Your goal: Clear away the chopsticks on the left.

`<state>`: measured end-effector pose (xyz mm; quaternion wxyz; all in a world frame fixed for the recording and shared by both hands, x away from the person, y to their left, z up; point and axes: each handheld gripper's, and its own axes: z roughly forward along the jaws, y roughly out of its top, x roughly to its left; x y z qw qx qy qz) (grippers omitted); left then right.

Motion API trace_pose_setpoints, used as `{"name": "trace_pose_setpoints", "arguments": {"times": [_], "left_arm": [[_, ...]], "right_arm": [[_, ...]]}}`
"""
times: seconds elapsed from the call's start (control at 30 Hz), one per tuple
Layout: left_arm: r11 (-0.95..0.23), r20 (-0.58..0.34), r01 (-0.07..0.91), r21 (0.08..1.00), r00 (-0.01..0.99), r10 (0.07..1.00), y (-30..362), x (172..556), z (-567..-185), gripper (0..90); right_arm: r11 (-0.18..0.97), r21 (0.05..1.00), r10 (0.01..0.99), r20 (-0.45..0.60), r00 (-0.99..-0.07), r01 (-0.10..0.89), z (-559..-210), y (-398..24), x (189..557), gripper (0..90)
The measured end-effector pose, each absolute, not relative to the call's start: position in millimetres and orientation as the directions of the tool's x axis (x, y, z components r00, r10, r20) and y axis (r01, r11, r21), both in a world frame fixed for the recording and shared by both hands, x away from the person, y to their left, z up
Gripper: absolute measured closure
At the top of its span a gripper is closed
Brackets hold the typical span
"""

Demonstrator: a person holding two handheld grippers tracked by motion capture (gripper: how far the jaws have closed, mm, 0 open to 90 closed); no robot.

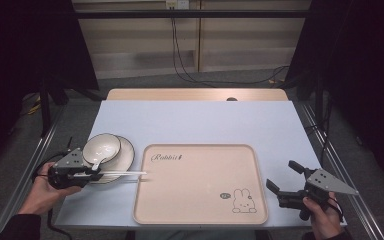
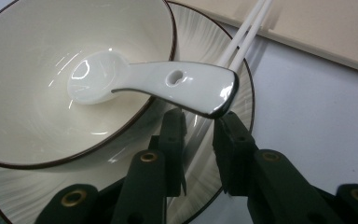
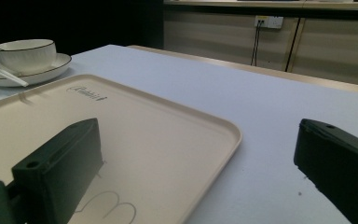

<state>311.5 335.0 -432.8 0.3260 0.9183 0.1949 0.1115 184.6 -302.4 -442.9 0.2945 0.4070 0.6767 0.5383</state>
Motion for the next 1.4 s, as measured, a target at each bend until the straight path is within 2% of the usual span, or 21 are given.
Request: {"name": "trace_pose_setpoints", "arguments": {"times": [0.27,0.4,0.6,0.7,1.07,1.27,1.4], "left_arm": [[-0.74,0.079,0.285,0.609,0.906,0.415,332.2,314.3,-441.5,73.3],[-0.756,0.09,0.268,0.597,0.914,0.396,330.3,313.4,-442.1,76.0],[-0.757,0.048,0.27,0.595,0.928,0.369,330.4,316.4,-442.2,82.6],[-0.76,0.02,0.304,0.575,0.923,0.384,330.6,317.8,-439.6,84.2],[-0.678,-0.055,0.381,0.629,0.891,0.45,329.8,312.9,-433.8,84.5],[-0.647,-0.077,0.406,0.646,0.878,0.473,326.2,300.3,-423.5,84.6],[-0.6,-0.109,0.455,0.658,0.846,0.522,325.0,289.8,-418.5,84.6]], "right_arm": [[0.087,0.966,0.867,0.046,-0.496,0.242,-443.2,-302.6,184.7,0.6],[0.087,0.966,0.867,0.046,-0.497,0.242,-443.2,-302.6,184.6,0.6],[0.085,0.967,0.87,0.046,-0.491,0.242,-443.3,-302.1,184.8,0.6],[0.088,0.965,0.872,0.046,-0.488,0.248,-443.6,-302.9,185.2,0.6],[0.081,0.965,0.87,0.053,-0.49,0.248,-443.5,-302.6,185.5,0.5],[0.081,0.966,0.866,0.055,-0.497,0.247,-443.3,-303.2,185.5,0.5],[0.081,0.967,0.867,0.052,-0.496,0.242,-443.1,-302.7,185.5,0.5]]}}
